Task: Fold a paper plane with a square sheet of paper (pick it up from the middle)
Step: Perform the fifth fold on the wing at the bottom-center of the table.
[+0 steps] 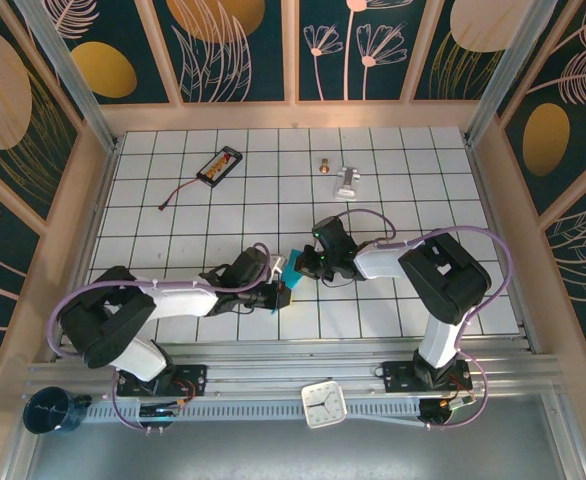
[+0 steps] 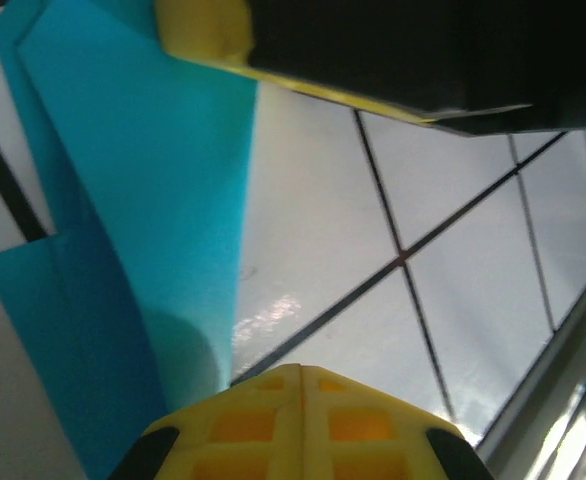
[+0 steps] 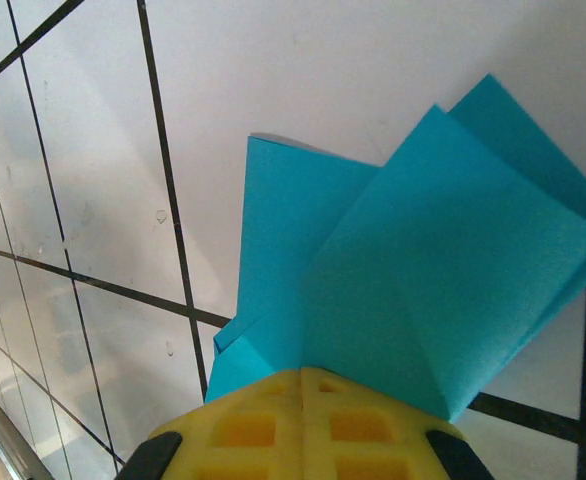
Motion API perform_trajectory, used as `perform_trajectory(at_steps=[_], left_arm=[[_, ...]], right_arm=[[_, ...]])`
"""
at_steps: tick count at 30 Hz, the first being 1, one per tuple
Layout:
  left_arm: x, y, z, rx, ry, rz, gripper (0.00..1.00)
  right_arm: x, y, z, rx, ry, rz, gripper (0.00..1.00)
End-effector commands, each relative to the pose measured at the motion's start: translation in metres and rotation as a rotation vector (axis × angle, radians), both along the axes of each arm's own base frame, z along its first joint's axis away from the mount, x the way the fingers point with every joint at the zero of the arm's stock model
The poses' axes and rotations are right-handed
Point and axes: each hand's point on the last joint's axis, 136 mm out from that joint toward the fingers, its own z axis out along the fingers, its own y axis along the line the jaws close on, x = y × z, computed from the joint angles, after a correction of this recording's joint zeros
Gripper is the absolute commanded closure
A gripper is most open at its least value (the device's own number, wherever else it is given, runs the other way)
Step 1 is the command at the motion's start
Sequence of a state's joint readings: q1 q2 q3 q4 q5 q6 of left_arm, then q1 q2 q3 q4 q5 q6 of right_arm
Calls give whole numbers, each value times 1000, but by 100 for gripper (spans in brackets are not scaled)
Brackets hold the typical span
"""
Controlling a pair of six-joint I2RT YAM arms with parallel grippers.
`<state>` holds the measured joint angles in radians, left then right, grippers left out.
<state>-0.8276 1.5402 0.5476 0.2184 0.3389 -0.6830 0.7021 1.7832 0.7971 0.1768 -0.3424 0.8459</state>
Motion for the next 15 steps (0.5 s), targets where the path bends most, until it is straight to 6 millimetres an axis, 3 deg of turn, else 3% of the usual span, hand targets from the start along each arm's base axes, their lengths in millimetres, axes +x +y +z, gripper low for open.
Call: perform_trajectory(at_steps=[1, 15], left_arm=[[-3, 11, -17, 65, 12, -12, 100], [-40, 35, -42, 40, 164, 26, 100]], right_arm=[[-12, -33, -43, -178, 79, -41, 96], [-13, -33, -43, -178, 76, -35, 96]])
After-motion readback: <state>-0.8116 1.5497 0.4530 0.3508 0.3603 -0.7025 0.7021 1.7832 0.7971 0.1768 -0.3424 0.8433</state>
